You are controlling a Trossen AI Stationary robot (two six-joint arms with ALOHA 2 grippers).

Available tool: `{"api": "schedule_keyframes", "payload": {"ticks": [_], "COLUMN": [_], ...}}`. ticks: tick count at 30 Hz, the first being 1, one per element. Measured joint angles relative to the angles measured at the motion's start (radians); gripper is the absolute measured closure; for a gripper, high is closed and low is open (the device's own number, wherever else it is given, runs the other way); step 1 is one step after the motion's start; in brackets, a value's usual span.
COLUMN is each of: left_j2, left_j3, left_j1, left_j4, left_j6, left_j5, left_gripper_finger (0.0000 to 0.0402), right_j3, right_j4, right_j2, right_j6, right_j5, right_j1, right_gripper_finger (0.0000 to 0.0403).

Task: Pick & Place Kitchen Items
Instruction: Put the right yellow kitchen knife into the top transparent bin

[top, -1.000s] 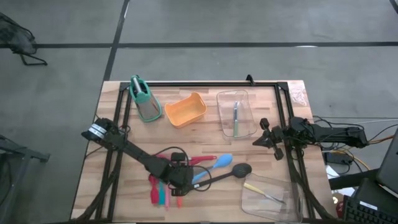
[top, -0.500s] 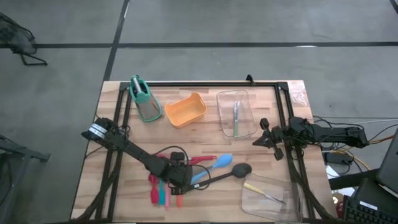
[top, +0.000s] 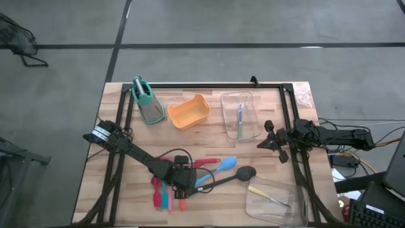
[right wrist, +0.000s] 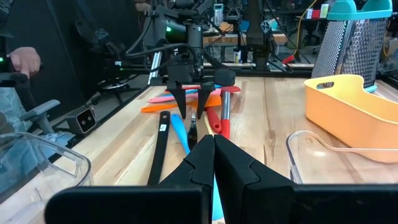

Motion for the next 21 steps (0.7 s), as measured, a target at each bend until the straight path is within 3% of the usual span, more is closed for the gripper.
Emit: {"api": "schedule_keyframes", "payload": {"ticks": [21], "left_j2": [-0.044], "left_j3": [0.058], "left_j1": [0.002], "left_j4": [-0.088], "left_j6": [-0.043], "left_j5": [0.023], "left_gripper_finger": [0.0246], "right_j3": [0.000], "right_j4": [0.000], "right_j2": [0.001], "right_j6": [0.000], "right_j5": [0.000], "right_j1": [0.000], "right_gripper_finger": [0.0394]}}
